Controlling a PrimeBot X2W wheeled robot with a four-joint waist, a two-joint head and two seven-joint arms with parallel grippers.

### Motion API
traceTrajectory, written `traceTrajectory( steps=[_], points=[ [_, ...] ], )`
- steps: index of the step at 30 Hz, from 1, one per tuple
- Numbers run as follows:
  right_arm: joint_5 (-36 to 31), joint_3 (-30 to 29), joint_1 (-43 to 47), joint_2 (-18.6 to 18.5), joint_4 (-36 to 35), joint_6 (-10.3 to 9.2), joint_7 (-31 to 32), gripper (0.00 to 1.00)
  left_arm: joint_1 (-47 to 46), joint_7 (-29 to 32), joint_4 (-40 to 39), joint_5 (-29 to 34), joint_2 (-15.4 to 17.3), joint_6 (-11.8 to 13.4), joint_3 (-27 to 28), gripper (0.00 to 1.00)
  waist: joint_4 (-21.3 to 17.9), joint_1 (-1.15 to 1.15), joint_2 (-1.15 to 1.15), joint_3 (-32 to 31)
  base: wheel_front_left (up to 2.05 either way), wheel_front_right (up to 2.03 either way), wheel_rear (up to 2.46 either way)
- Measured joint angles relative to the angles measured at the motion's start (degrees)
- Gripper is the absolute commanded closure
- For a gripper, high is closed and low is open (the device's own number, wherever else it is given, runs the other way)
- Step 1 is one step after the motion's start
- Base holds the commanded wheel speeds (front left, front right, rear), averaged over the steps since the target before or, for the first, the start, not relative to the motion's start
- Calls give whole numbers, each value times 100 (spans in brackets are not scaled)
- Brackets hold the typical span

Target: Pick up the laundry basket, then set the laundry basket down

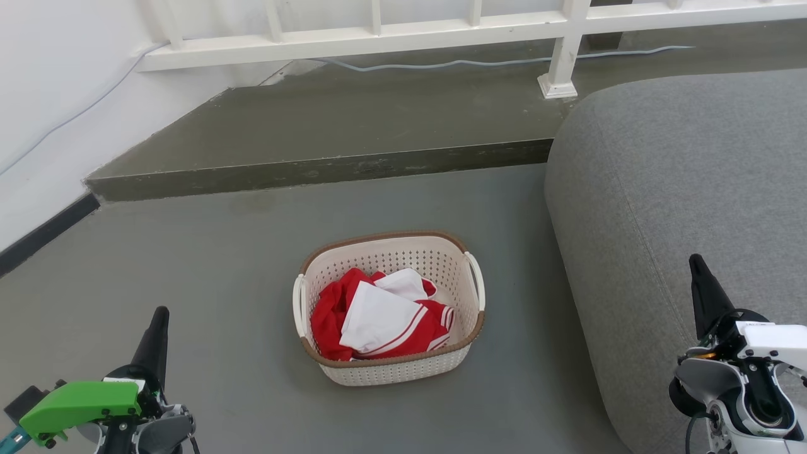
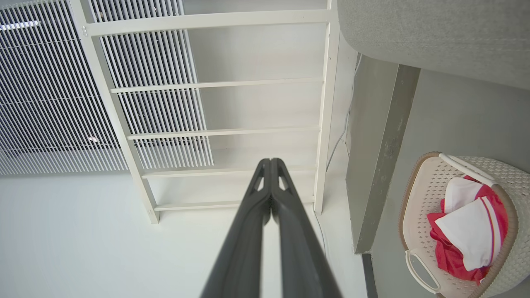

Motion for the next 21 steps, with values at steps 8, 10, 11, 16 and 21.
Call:
traceTrajectory(
  steps=[8, 10, 11, 16, 21],
  points=[
    [0, -4, -1, 7, -1, 0, 0, 100, 0, 0, -2, 0, 0, 0, 0, 100, 0, 0, 0, 0, 0, 0, 0],
    [0, -4, -1, 7, -2, 0, 0, 100, 0, 0, -3, 0, 0, 0, 0, 100, 0, 0, 0, 0, 0, 0, 0],
    [0, -4, -1, 7, -2, 0, 0, 100, 0, 0, -4, 0, 0, 0, 0, 100, 0, 0, 0, 0, 0, 0, 0],
    [0, -4, -1, 7, -3, 0, 0, 100, 0, 0, -5, 0, 0, 0, -1, 100, 0, 0, 0, 1, 0, 0, 0],
    [0, -5, -1, 7, -4, 0, 0, 100, 0, 0, -8, 0, 0, 0, -1, 100, 0, 0, 0, 1, 0, 0, 0]
  ],
)
